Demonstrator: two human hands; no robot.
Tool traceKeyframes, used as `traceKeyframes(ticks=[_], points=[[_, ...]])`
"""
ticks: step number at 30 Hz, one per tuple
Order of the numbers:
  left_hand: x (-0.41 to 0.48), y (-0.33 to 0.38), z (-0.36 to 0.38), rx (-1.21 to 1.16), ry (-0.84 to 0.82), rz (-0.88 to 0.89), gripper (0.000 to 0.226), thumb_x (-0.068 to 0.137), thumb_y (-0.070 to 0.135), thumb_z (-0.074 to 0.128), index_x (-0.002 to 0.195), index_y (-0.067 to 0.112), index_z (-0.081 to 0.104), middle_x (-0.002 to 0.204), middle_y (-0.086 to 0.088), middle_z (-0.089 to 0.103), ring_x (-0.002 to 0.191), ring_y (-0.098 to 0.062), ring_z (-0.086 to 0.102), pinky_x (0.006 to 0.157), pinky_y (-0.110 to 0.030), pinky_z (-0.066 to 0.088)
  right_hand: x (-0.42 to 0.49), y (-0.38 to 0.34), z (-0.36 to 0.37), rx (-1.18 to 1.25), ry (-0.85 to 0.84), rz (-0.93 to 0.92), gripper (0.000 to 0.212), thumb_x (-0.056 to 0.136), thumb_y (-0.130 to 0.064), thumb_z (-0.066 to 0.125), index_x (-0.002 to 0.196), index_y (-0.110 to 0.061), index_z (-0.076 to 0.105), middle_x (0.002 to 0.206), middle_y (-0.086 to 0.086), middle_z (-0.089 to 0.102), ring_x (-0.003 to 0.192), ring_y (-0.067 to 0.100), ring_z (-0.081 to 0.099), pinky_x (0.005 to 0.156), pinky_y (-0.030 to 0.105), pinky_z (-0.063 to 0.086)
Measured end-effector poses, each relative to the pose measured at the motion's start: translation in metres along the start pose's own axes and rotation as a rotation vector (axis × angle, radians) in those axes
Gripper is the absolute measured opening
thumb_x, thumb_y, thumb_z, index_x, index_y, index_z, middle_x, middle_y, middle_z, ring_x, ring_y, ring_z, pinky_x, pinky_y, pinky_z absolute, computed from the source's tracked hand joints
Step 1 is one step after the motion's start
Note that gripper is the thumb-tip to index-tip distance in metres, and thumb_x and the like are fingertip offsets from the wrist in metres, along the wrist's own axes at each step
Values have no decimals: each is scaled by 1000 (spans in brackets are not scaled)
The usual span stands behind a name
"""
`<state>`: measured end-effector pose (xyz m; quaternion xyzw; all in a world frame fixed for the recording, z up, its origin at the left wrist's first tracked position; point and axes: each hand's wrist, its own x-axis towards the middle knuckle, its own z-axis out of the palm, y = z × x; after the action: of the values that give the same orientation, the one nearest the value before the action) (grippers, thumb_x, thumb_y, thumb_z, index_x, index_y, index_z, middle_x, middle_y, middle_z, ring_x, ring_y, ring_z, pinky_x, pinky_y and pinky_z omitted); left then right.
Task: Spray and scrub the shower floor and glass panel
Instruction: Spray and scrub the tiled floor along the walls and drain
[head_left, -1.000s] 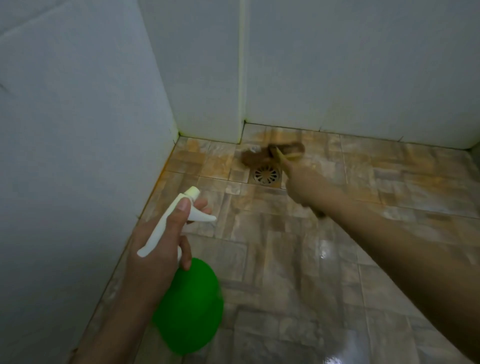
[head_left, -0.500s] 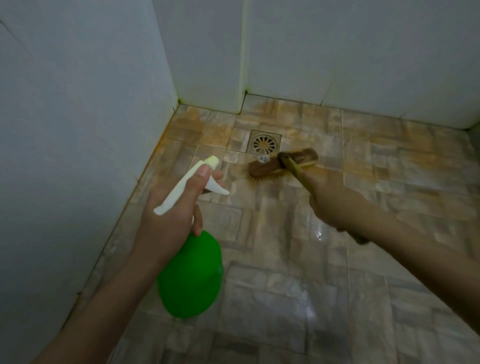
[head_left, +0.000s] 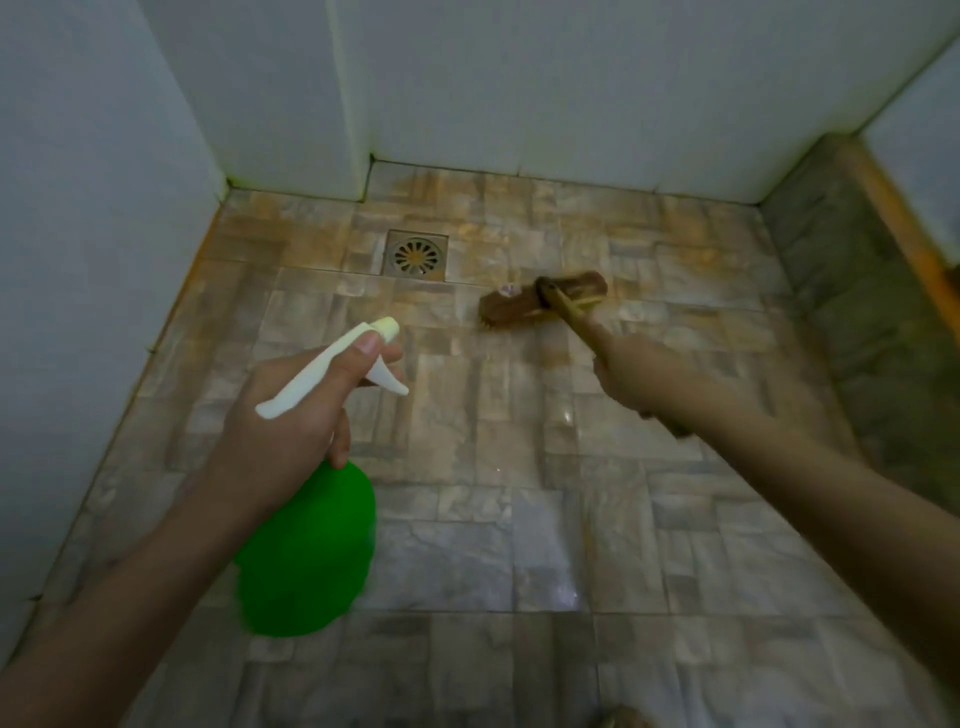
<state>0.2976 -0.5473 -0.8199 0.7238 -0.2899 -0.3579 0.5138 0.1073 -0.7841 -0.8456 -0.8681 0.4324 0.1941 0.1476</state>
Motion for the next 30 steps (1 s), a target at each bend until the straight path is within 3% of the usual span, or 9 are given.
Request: traceKeyframes(ticks=[3, 7, 12, 17, 19, 23, 25, 28, 30], points=[[0, -2, 15, 15, -59, 13, 43, 86, 77, 51, 98, 46, 78, 109, -23, 73, 41, -14, 46, 48, -17, 43, -23, 18, 0, 86, -28, 72, 73, 99, -9, 36, 147, -50, 0, 103, 9, 56, 62, 23, 65, 49, 37, 58], [-3, -1, 34, -23, -110, 33, 37, 90, 58, 50, 80, 39, 80, 92, 11, 79, 37, -13, 45, 45, -16, 42, -97, 22, 25, 36, -219, 146, 83, 98, -6, 35, 142, -54, -17, 82, 6, 54, 52, 16, 59, 44, 27, 55], [-7, -4, 55, 31, -189, 15, 37, 85, 78, 52, 89, 52, 78, 100, -33, 71, 40, -16, 47, 49, -22, 45, -72, 57, 18, 58, -47, 116, 75, 102, -12, 34, 144, -55, -11, 88, 6, 57, 57, 19, 61, 45, 27, 55], [-9, 5, 73, -30, -216, 0, 23, 82, 56, 53, 81, 60, 75, 68, -21, 71, 37, -15, 45, 43, -20, 40, -145, 55, 33, -15, -182, 229, 80, 102, -14, 32, 122, -55, -33, 82, 0, 53, 57, 12, 59, 50, 24, 53], [-8, 4, 77, -33, -228, 11, 22, 83, 55, 53, 81, 62, 74, 80, -9, 78, 38, -16, 46, 44, -20, 41, -135, 57, 44, -22, -152, 253, 81, 102, -13, 32, 127, -56, -32, 80, -1, 53, 53, 12, 56, 46, 25, 52], [-8, 4, 88, -4, -257, 29, 22, 83, 60, 53, 88, 62, 74, 93, -17, 77, 41, -21, 50, 47, -23, 43, -77, 94, 37, 55, 6, 312, 69, 100, -14, 31, 148, -48, -6, 78, 7, 58, 55, 20, 63, 40, 29, 52], [-8, 3, 91, -8, -252, 32, 22, 83, 62, 53, 86, 60, 74, 89, -9, 79, 40, -21, 50, 46, -22, 43, -86, 109, 35, 58, -9, 306, 71, 99, -15, 32, 145, -53, -8, 81, 6, 59, 57, 20, 64, 42, 28, 52], [-6, 1, 92, -1, -283, 50, 44, 83, 79, 54, 90, 44, 80, 95, -24, 75, 40, -21, 51, 48, -21, 45, -156, 115, 57, -5, -119, 306, 79, 95, -14, 35, 142, -58, -12, 91, 0, 59, 66, 15, 65, 58, 30, 58], [-5, 2, 94, -1, -306, 50, 54, 78, 80, 53, 89, 36, 82, 102, -22, 75, 40, -21, 50, 48, -21, 45, -185, 116, 71, 70, -216, 358, 85, 94, -15, 37, 132, -68, -18, 100, -1, 58, 69, 12, 64, 61, 30, 59]])
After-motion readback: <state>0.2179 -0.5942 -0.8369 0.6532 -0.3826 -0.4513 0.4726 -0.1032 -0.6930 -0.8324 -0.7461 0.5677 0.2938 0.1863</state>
